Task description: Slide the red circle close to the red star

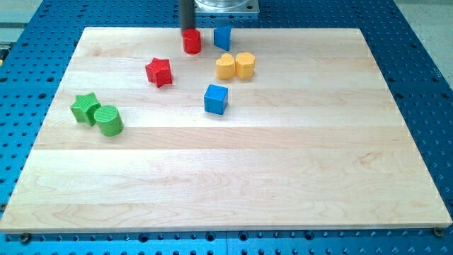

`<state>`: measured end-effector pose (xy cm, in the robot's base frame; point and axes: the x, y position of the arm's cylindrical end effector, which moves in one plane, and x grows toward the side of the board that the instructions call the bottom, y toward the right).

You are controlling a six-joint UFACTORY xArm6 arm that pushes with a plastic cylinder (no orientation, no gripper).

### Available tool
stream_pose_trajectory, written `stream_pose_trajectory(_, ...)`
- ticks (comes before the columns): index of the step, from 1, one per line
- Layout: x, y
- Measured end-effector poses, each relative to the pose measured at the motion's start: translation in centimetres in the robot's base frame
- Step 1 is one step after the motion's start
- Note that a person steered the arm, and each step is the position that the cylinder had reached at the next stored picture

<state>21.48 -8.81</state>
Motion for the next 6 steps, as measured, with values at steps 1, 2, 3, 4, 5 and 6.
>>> stream_pose_trajectory(1,5.7,3.6)
stream_pose_trajectory(2,8.2,4.6)
stream_pose_trajectory(3,5.9,7.5)
stream_pose_trajectory(4,8.2,12.7)
stream_pose_trajectory(5,9.7,7.6)
stream_pose_trajectory(6,9.9,1.1)
